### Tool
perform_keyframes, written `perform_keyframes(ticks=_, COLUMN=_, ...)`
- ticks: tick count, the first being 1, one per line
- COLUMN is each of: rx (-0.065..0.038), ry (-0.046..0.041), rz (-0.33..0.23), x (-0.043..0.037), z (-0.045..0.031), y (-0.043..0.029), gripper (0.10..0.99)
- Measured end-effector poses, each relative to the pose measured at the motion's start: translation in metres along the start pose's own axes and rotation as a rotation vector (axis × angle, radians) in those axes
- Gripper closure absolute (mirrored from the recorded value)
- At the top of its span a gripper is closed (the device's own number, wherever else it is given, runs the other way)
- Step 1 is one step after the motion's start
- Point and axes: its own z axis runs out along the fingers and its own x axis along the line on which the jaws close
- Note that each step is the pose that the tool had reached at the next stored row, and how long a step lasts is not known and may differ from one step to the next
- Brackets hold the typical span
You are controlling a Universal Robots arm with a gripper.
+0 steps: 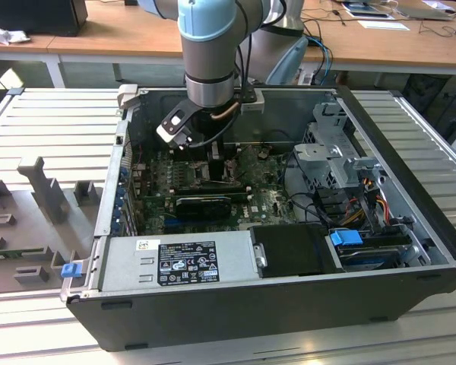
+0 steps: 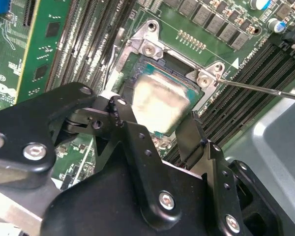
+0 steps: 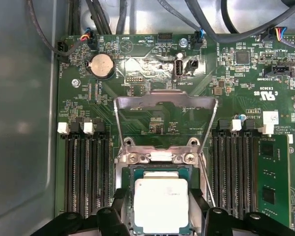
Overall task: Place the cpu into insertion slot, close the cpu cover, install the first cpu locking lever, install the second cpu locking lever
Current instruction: 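Place the cpu into insertion slot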
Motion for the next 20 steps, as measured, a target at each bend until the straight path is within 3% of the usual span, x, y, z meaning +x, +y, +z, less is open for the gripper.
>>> perform_keyframes(ticks=15, rx=0.0, ry=-0.0005, rz=0.005, x=-0.0046, z=-0.0001, y=0.0002, gripper=0.482)
perform_keyframes(ticks=20, rx=0.0, ry=-0.0109, rz=0.005, x=-0.0047, z=-0.0001, y=0.0002, gripper=0.482)
